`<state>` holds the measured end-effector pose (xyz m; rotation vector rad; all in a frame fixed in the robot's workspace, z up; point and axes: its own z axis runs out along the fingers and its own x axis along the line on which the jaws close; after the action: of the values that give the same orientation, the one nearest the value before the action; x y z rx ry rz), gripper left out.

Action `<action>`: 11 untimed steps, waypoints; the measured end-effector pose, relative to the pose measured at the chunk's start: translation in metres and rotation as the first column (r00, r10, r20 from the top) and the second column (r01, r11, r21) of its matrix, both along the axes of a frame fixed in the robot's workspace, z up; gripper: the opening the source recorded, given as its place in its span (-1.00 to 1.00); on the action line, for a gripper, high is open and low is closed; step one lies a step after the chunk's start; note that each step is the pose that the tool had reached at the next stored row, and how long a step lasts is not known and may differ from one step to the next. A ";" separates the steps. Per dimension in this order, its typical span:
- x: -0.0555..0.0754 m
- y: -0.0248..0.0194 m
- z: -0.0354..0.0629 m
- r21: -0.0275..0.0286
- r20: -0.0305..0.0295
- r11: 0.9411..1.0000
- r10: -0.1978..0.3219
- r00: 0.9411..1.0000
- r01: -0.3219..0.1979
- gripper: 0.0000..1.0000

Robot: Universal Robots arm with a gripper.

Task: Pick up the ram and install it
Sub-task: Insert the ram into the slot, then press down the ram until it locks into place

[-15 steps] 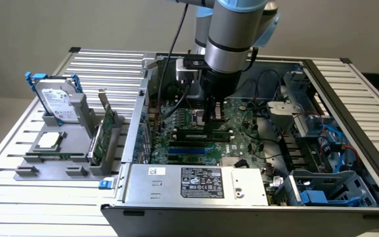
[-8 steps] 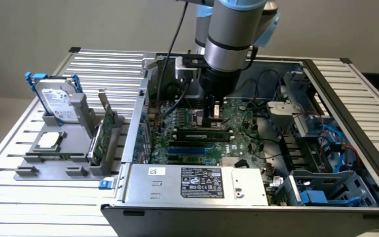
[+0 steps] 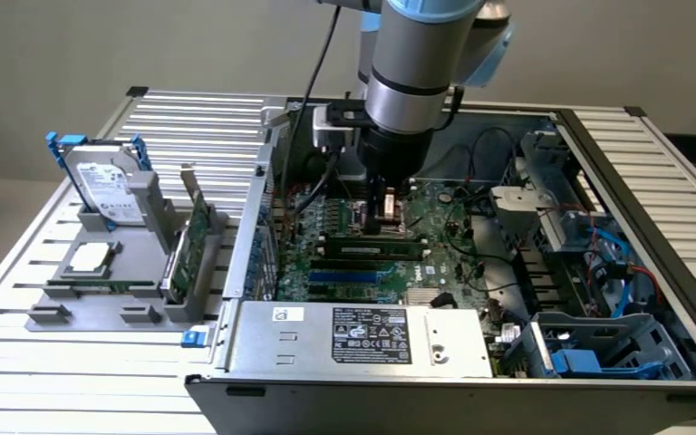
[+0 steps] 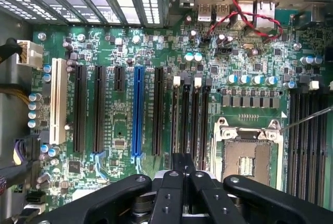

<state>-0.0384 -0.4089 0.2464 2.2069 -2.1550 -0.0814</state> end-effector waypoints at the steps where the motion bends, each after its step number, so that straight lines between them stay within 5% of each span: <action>1: -0.001 0.0000 -0.0016 0.000 0.000 1.000 0.000 1.000 0.000 -0.79; 11: -0.001 0.0000 -0.0121 0.000 0.000 1.000 0.000 1.000 0.000 -0.79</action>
<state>-0.0391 -0.4089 0.2343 2.2070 -2.1551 -0.0814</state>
